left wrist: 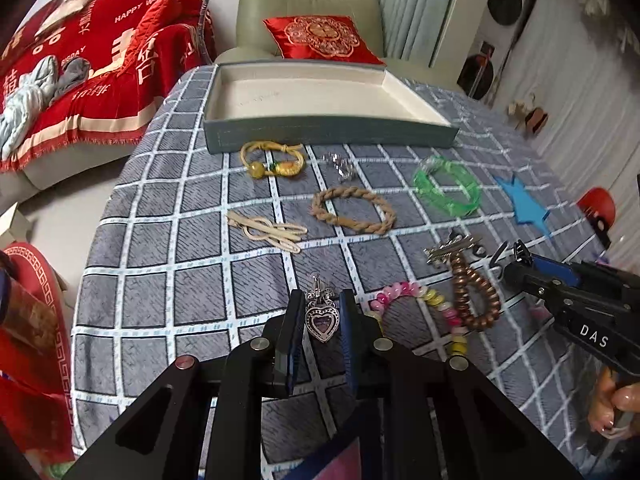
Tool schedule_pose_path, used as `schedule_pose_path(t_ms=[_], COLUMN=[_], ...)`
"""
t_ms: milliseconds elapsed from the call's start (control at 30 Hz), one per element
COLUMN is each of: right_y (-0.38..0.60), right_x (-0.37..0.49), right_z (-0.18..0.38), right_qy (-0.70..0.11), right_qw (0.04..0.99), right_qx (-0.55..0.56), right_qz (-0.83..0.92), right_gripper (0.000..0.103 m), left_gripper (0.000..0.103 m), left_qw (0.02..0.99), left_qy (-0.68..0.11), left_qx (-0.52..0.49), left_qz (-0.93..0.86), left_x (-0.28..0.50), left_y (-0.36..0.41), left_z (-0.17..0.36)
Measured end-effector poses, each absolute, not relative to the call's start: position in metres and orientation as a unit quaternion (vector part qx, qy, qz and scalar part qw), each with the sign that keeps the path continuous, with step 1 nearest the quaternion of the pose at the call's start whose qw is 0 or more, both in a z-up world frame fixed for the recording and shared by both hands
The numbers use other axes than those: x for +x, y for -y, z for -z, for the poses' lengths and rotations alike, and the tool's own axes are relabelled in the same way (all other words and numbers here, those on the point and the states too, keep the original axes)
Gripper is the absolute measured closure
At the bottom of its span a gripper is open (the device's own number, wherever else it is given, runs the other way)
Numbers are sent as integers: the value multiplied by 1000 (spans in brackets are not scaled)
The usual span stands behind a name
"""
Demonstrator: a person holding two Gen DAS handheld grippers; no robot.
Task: Organize jewelry
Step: 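Grasp the silver heart pendant with the left tool while the right tool grasps the black claw clip, then carry both items into the white tray and open both tools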
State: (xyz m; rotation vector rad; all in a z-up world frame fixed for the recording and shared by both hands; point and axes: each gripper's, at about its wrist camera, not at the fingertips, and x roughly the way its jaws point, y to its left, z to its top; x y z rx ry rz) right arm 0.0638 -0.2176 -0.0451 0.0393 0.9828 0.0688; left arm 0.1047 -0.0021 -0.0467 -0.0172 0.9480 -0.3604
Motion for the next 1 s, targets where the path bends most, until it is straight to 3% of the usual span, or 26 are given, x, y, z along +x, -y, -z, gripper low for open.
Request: schedule_pose_path(t_ms=[500, 767, 1000], right_y=[236, 244, 250], right_x=[70, 128, 214], right_z=[-43, -99, -112], right_qy=[-424, -408, -425], right_qw=[900, 905, 894], right_qx=[72, 75, 108], right_qz=[-74, -91, -94], right_gripper=[77, 77, 77], left_gripper=[69, 69, 69], left_qw=[909, 916, 916], left_qy=[-378, -364, -372], left_qx=[-28, -23, -11], left_qz=[173, 165, 150], left_x=[117, 179, 260], left_y=[-14, 3, 27], left_z=[-68, -130, -136])
